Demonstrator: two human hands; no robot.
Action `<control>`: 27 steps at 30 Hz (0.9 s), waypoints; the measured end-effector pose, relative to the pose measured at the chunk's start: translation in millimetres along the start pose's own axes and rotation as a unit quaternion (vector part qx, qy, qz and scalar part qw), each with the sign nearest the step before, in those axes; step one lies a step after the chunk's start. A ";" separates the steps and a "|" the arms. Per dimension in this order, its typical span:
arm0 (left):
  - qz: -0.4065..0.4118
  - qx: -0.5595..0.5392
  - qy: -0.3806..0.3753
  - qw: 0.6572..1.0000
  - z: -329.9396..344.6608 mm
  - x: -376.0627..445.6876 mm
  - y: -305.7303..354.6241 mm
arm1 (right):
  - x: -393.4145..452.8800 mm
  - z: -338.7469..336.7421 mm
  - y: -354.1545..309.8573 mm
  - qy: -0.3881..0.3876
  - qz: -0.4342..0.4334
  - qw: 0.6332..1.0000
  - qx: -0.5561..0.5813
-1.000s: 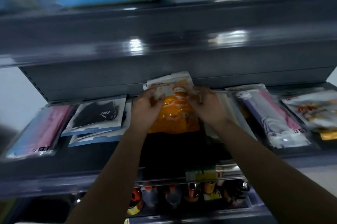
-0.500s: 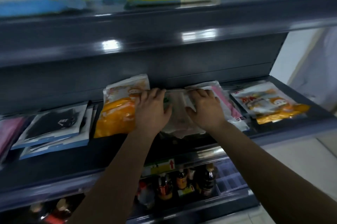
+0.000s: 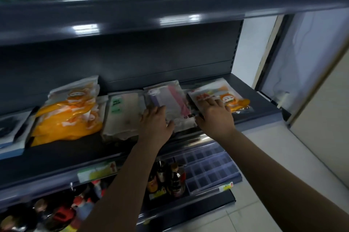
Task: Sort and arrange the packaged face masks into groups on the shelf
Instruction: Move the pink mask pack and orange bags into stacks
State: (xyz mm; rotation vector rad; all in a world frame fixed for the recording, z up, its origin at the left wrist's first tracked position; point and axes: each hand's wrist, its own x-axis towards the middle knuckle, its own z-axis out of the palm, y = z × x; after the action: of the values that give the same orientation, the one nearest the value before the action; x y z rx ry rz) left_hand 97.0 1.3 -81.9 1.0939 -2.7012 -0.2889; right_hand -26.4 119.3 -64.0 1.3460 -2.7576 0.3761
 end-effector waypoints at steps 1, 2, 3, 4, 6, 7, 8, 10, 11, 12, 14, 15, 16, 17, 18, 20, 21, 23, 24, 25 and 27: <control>-0.007 -0.006 -0.005 1.000 3.4 0.7 3.5 | 0.3 -0.8 6.8 -0.003 0.004 1.000 -0.002; -0.015 -0.013 -0.011 1.000 6.4 1.2 7.0 | 0.8 -1.6 13.6 -0.003 0.007 1.000 -0.005; -0.023 -0.023 -0.020 0.999 9.6 2.1 9.8 | 1.5 -2.1 19.9 -0.004 0.008 1.000 -0.007; -0.032 -0.033 -0.030 0.998 12.3 3.1 12.8 | 2.3 -2.5 26.0 -0.005 0.008 1.000 -0.009; -0.046 -0.041 -0.042 0.997 17.9 6.0 18.2 | 5.2 -3.2 37.6 -0.012 0.008 1.000 -0.007; -0.051 -0.040 -0.044 0.997 20.0 7.6 20.4 | 7.2 -3.2 42.8 -0.015 0.009 1.000 -0.005; -0.055 -0.041 -0.045 0.997 21.6 9.5 22.5 | 9.4 -3.1 48.1 -0.018 0.010 1.000 -0.005; -0.059 -0.063 -0.040 0.995 24.6 14.6 24.4 | 15.1 -2.3 57.9 -0.018 0.010 1.000 -0.016; -0.060 -0.080 -0.037 0.994 25.9 18.3 24.8 | 18.8 -1.5 62.8 -0.018 0.009 1.000 -0.024; -0.063 -0.095 -0.032 0.993 26.8 22.3 25.4 | 22.9 -0.6 67.5 -0.018 0.011 0.999 -0.031; -0.068 -0.109 -0.027 0.991 29.1 31.2 27.4 | 32.8 1.3 76.2 -0.023 0.025 0.999 -0.042; -0.067 -0.113 -0.021 0.991 31.5 36.4 28.3 | 38.4 2.0 80.1 -0.025 0.037 0.998 -0.045; -0.068 -0.115 -0.015 0.991 34.1 41.3 29.3 | 43.8 2.9 84.1 -0.026 0.049 0.997 -0.048; -0.077 -0.119 -0.006 0.990 36.9 46.5 29.4 | 49.1 3.6 87.6 -0.027 0.060 0.997 -0.050; -0.092 -0.124 0.005 0.988 39.3 52.0 29.0 | 54.3 4.7 91.4 -0.027 0.069 0.996 -0.051; -0.122 -0.131 0.029 0.983 45.5 64.2 25.4 | 65.3 7.0 98.1 -0.028 0.083 0.995 -0.040; -0.135 -0.128 0.040 0.982 48.9 70.9 22.8 | 70.8 7.4 100.6 -0.032 0.090 0.995 -0.030; -0.155 -0.128 0.047 0.978 52.5 82.4 18.9 | 82.1 8.5 104.9 -0.041 0.103 0.994 -0.011; -0.166 -0.137 0.046 0.976 51.5 86.8 18.3 | 87.3 9.6 107.0 -0.043 0.108 0.993 -0.002; -0.176 -0.151 0.042 0.972 53.4 91.8 16.3 | 91.8 10.1 107.9 -0.045 0.112 0.993 0.007; -0.178 -0.182 0.039 0.966 54.5 98.2 13.7 | 99.7 12.5 110.3 -0.043 0.122 0.991 0.035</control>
State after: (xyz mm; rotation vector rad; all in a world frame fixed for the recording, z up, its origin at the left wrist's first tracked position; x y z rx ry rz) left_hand 4.5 -52.5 -118.6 1.4235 -2.2454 -0.7498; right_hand -173.7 104.8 -82.5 1.0615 -3.0169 0.4390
